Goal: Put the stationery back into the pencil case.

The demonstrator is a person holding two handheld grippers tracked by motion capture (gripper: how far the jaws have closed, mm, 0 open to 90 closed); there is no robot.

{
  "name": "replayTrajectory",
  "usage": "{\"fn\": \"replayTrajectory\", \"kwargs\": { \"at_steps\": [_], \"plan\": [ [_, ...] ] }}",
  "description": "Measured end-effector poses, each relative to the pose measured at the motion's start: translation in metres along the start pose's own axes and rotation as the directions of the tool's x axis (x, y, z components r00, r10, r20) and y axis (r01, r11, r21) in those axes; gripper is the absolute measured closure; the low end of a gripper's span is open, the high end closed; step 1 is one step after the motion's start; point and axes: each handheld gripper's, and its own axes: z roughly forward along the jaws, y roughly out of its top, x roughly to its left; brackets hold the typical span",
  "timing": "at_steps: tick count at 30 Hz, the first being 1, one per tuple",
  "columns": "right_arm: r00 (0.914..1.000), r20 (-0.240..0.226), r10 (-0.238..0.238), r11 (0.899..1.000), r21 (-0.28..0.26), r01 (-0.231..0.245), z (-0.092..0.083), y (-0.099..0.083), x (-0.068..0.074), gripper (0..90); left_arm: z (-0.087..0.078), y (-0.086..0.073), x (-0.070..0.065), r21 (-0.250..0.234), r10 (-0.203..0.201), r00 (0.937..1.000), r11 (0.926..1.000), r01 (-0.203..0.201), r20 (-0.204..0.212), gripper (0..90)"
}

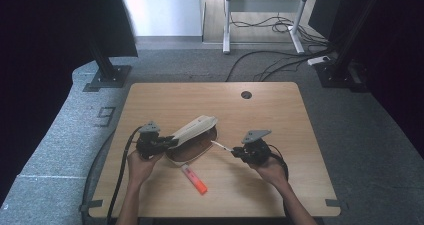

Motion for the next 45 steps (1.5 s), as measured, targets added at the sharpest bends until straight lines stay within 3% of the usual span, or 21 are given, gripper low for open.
{"fn": "replayTrajectory", "kwargs": {
  "at_steps": [18, 45],
  "plan": [
    [0.9984, -0.03, -0.048, 0.998, 0.037, 0.049, 0.044, 0.034, 0.002, 78.6, 0.0, 0.0, 0.0, -0.005, -0.004, 1.0, 1.0, 0.004, 0.003, 76.3],
    [0.9865, -0.077, -0.144, 0.987, 0.066, 0.149, 0.112, 0.069, 0.021, 78.5, 0.0, 0.0, 0.0, -0.001, -0.003, 1.0, 1.0, 0.003, 0.008, 76.1]
  ]
}}
